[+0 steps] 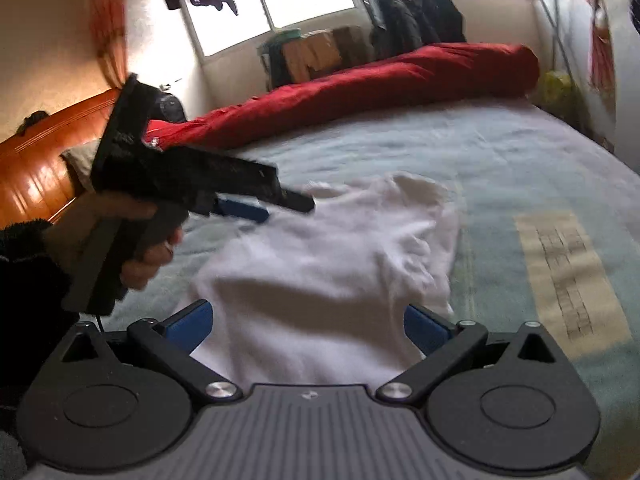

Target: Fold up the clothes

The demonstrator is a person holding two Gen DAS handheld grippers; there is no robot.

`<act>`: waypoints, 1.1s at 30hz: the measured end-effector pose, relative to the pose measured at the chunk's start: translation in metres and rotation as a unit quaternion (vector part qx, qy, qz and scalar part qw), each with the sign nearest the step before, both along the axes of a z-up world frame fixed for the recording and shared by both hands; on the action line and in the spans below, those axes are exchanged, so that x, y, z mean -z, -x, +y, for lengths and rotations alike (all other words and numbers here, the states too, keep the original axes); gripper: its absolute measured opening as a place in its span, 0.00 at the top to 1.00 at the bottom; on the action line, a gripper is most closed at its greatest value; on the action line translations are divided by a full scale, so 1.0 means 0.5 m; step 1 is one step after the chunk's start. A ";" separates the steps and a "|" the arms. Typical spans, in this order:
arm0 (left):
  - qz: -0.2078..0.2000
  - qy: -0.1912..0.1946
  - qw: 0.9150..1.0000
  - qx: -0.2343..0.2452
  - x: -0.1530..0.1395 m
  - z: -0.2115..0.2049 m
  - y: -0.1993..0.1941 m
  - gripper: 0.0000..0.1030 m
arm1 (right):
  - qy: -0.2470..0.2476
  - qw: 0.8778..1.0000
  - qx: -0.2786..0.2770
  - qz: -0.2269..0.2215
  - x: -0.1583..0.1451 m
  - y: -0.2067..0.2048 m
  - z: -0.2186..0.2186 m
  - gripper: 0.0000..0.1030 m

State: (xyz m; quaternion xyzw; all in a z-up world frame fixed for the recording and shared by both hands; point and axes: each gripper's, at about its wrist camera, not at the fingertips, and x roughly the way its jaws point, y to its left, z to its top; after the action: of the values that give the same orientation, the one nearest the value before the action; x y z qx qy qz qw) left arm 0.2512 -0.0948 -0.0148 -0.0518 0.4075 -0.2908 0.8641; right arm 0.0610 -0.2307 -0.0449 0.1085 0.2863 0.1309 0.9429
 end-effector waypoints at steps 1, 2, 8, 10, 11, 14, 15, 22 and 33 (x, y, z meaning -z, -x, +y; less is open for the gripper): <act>-0.006 0.007 1.000 0.001 -0.011 0.006 0.007 0.27 | 0.004 1.000 -0.001 -0.007 -0.005 -0.009 0.000 0.00; -0.016 0.009 1.000 0.002 -0.022 0.011 0.015 0.27 | 0.005 1.000 -0.003 -0.013 -0.010 -0.020 0.001 0.00; 0.002 -0.020 1.000 0.002 0.003 0.018 0.014 0.24 | 0.021 0.999 0.011 0.027 0.022 -0.105 0.009 0.00; 0.021 -0.020 1.000 0.004 0.031 0.022 0.004 0.24 | 0.011 0.999 0.023 0.040 0.049 -0.110 -0.001 0.00; 0.016 -0.017 1.000 0.005 0.033 0.024 0.006 0.23 | 0.007 0.999 0.027 0.032 0.054 -0.104 -0.005 0.00; 0.003 -0.019 1.000 0.007 0.025 0.021 0.016 0.21 | -0.001 0.999 0.031 0.030 0.061 -0.098 -0.011 0.00; -0.001 -0.021 1.000 0.007 0.019 0.019 0.022 0.21 | 0.005 0.999 0.029 0.033 0.061 -0.100 -0.009 0.00; 0.017 0.020 1.000 0.006 -0.003 0.047 0.084 0.21 | 0.064 0.997 0.025 0.021 0.074 -0.094 0.026 0.00; 0.017 0.068 0.998 0.006 -0.037 0.058 0.175 0.21 | 0.083 0.996 0.031 0.029 0.074 -0.104 0.035 0.00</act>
State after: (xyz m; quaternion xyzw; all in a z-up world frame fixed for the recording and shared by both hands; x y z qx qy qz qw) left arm 0.1638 -0.0660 0.0039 -0.1131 0.4015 -0.3219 0.8500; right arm 0.1130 -0.2132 -0.0818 0.0423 0.3202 0.0737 0.9435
